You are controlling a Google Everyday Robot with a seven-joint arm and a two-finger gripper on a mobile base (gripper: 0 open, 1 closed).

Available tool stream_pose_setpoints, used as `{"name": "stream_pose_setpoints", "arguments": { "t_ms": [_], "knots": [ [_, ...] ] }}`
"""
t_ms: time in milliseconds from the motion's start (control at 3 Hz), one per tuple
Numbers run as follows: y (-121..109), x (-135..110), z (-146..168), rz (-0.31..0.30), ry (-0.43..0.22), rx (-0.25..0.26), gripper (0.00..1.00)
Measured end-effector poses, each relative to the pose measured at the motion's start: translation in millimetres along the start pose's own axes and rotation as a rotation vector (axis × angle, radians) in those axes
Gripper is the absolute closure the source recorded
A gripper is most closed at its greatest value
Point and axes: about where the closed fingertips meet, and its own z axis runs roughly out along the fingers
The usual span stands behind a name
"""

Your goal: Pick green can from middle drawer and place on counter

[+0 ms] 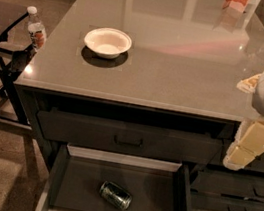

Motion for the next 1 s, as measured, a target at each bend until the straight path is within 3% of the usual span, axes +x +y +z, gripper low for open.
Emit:
{"name": "stream_pose_setpoints", "arguments": {
  "t_ms": [333,667,1000],
  "knots": [
    [16.8,-3.2,17.6,-0.002,-0.036,-0.040,0.00],
    [55.0,-9.6,55.4,0.000,-0.145,-0.095,0.00],
    [98.1,-24.4,101.1,0.036,-0.282,-0.117,0.00]
  ]
}}
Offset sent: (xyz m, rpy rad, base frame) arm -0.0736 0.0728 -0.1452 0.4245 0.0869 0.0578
